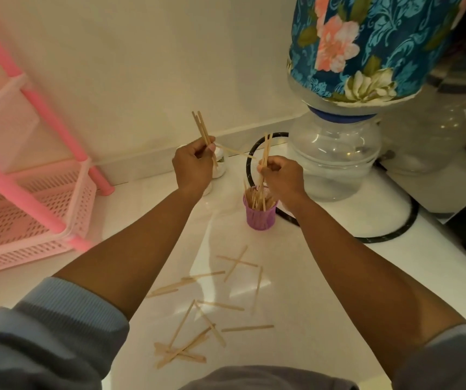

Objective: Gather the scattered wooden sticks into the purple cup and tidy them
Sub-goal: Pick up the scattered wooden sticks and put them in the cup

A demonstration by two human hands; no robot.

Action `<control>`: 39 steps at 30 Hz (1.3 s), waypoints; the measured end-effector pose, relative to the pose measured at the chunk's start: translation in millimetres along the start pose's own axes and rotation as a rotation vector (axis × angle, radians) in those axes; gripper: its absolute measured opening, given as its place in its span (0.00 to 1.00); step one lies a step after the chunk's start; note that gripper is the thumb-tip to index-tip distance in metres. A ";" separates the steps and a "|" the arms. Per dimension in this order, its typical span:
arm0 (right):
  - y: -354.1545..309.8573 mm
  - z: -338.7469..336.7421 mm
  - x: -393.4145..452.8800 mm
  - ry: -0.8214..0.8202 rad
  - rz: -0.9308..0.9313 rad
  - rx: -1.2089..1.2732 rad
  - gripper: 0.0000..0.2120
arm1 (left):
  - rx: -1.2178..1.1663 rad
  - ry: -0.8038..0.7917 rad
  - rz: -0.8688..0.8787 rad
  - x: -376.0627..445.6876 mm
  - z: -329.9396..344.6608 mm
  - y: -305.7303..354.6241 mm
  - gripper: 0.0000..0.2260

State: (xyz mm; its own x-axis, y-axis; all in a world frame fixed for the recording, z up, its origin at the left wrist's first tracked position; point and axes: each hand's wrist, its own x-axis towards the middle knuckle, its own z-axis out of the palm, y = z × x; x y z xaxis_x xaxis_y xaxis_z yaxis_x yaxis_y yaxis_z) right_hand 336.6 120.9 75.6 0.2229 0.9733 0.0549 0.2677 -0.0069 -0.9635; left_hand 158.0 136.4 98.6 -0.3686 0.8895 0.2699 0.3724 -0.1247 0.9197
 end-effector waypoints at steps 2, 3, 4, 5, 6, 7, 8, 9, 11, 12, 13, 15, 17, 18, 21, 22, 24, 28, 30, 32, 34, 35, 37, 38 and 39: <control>1.9 -3.5 2.2 0.023 -0.001 0.012 0.04 | 0.027 -0.002 0.007 4.2 -0.8 -0.2 0.09; 2.5 -4.7 2.7 0.037 0.000 0.018 0.04 | 0.051 -0.009 0.019 4.7 -0.9 -0.5 0.09; 3.2 -5.4 3.6 0.049 0.000 0.018 0.04 | 0.081 -0.019 0.039 4.9 -0.8 -1.5 0.09; 4.0 -5.7 4.3 0.059 0.002 0.018 0.04 | 0.112 -0.035 0.064 4.0 -0.6 -2.6 0.09; 5.2 -6.0 5.0 0.068 0.003 0.017 0.03 | 0.142 -0.059 0.090 2.6 0.2 -4.0 0.09; 6.1 -6.3 5.3 0.080 0.001 0.022 0.03 | 0.172 -0.089 0.118 0.8 1.6 -5.9 0.10; 7.5 -6.5 5.5 0.095 -0.001 0.028 0.03 | 0.204 -0.116 0.148 -1.0 3.3 -8.0 0.10; 8.7 -6.6 5.8 0.112 -0.005 0.035 0.02 | 0.237 -0.138 0.172 -3.0 5.5 -9.5 0.10; 10.3 -7.1 5.8 0.143 -0.020 0.044 0.03 | 0.293 -0.172 0.216 -7.1 10.1 -10.5 0.10; 11.5 -7.0 6.2 0.154 -0.026 0.047 0.02 | 0.318 -0.194 0.238 -8.6 12.7 -10.3 0.10; 12.8 -6.6 6.4 0.162 -0.031 0.050 0.02 | 0.346 -0.218 0.259 -10.3 15.3 -9.2 0.10; 15.7 -4.9 6.9 0.166 -0.034 0.059 0.02 | 0.397 -0.268 0.298 -13.6 22.4 -7.9 0.10; 19.1 -2.4 7.0 0.160 -0.028 0.052 0.03 | 0.405 -0.304 0.325 -16.5 31.7 -9.5 0.10; 20.4 -1.7 6.4 0.155 -0.028 0.038 0.03 | 0.397 -0.311 0.325 -18.1 36.4 -11.5 0.10; 24.7 -0.1 3.8 0.140 -0.017 0.008 0.01 | 0.363 -0.312 0.275 -24.9 51.7 -17.9 0.10; 26.6 0.7 3.2 0.133 -0.010 0.010 0.01 | 0.343 -0.316 0.254 -27.4 56.6 -19.9 0.10; 30.0 2.9 2.5 0.116 -0.001 0.002 0.02 | 0.296 -0.336 0.235 -33.1 65.1 -22.3 0.10; 34.3 5.4 2.5 0.094 0.047 -0.041 0.02 | 0.241 -0.371 0.217 -41.4 75.5 -30.1 0.08; 36.4 5.3 3.2 0.086 0.061 -0.063 0.04 | 0.172 -0.348 0.151 -43.5 78.9 -34.1 0.08; 37.5 5.6 4.5 0.084 0.061 -0.074 0.03 | 0.069 -0.308 0.029 -43.5 80.6 -36.6 0.08; 36.1 6.3 6.1 0.081 0.054 -0.074 0.03 | -0.009 -0.265 -0.043 -41.2 81.3 -35.6 0.09; 34.2 6.4 6.9 0.079 0.050 -0.070 0.03 | -0.039 -0.253 -0.051 -39.2 81.4 -33.9 0.09; 30.0 6.8 8.9 0.072 0.035 -0.043 0.03 | -0.092 -0.250 -0.046 -33.9 81.7 -29.5 0.10; 28.1 7.2 9.8 0.068 0.023 -0.031 0.02 | -0.097 -0.251 -0.030 -31.2 81.7 -26.9 0.10; 26.7 7.6 10.5 0.067 0.009 -0.027 0.02 | -0.086 -0.250 -0.014 -29.0 81.6 -24.9 0.11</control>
State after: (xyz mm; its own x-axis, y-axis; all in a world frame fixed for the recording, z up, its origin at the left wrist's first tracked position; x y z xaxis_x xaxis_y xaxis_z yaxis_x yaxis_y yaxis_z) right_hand 338.9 132.6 48.4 0.2875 0.9556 0.0641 0.2901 -0.0231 -0.9567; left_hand 228.9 149.6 44.6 -0.1472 0.9711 0.1877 0.2911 -0.1389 0.9466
